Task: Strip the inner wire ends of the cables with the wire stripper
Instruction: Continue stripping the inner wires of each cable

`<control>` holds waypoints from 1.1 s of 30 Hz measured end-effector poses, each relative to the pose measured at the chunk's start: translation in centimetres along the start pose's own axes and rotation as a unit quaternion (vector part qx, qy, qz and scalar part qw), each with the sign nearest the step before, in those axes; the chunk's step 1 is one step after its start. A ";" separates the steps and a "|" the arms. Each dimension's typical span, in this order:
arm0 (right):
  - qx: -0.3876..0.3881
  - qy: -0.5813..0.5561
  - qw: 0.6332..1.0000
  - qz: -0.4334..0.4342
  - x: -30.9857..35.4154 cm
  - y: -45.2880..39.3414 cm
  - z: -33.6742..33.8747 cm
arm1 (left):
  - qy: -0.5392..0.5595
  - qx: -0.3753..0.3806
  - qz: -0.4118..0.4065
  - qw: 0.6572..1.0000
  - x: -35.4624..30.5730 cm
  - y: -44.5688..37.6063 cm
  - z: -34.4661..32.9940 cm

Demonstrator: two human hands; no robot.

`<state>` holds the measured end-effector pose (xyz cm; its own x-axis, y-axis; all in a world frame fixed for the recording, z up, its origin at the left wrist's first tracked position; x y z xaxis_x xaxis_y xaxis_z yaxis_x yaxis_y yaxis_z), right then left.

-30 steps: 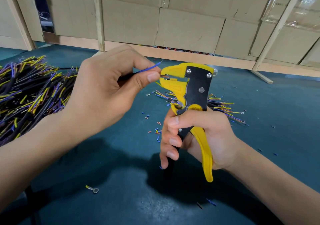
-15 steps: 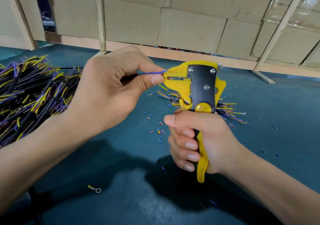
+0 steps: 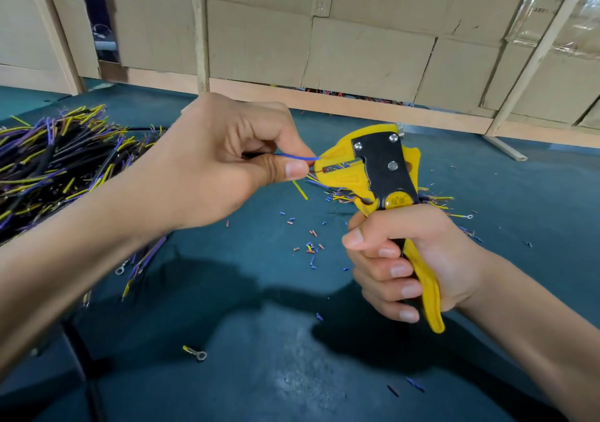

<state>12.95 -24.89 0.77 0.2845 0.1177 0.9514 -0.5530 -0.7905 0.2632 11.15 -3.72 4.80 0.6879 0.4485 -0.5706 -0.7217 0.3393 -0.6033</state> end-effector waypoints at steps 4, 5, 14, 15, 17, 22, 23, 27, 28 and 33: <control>0.035 -0.017 0.999 0.024 0.7 0.7 0.9 | -0.010 0.045 0.011 0.999 0.3 0.1 0.3; 0.040 -0.019 0.998 0.034 1.0 1.0 1.2 | -0.007 0.061 0.017 0.998 0.2 0.1 0.0; -0.014 0.019 0.997 0.077 1.5 1.1 0.7 | -0.092 -0.130 0.018 0.987 0.7 0.8 -2.4; -0.026 0.018 0.997 0.073 1.4 1.0 0.6 | -0.124 -0.152 0.000 0.981 0.4 0.7 -2.0; -0.035 0.013 0.997 0.065 1.3 0.9 0.4 | -0.165 -0.176 -0.052 0.969 0.0 0.7 -1.7; -0.016 0.019 0.998 0.062 1.3 0.8 -0.2 | -0.206 -0.192 -0.128 0.951 -1.0 0.8 -1.6; -0.012 0.017 0.998 0.065 1.3 0.8 -0.3 | -0.206 -0.188 -0.133 0.951 -1.2 0.8 -1.6; -0.007 0.009 0.997 0.077 1.3 0.7 -0.6 | -0.182 -0.162 -0.144 0.959 -1.7 0.8 -1.7; -0.008 0.008 0.997 0.080 1.3 0.8 -0.6 | -0.180 -0.161 -0.143 0.960 -1.8 0.8 -1.6; -0.008 -0.036 0.996 0.087 0.8 1.2 -0.6 | -0.191 -0.167 -0.143 0.957 -1.6 0.6 -1.5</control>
<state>12.03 -25.34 1.97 0.2373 -0.0640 0.9693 -0.6105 -0.7860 0.0975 9.72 -5.46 4.50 0.7290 0.6679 -0.1497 -0.3999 0.2380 -0.8851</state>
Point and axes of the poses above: each hand's wrist, its own y-axis away from the middle knuckle, its own z-axis out of the back of the hand, x = y × z, the point moved 2 cm from there along -y, towards the middle knuckle, and after that the axes turned 2 degrees about y, right-handed, at the moved point
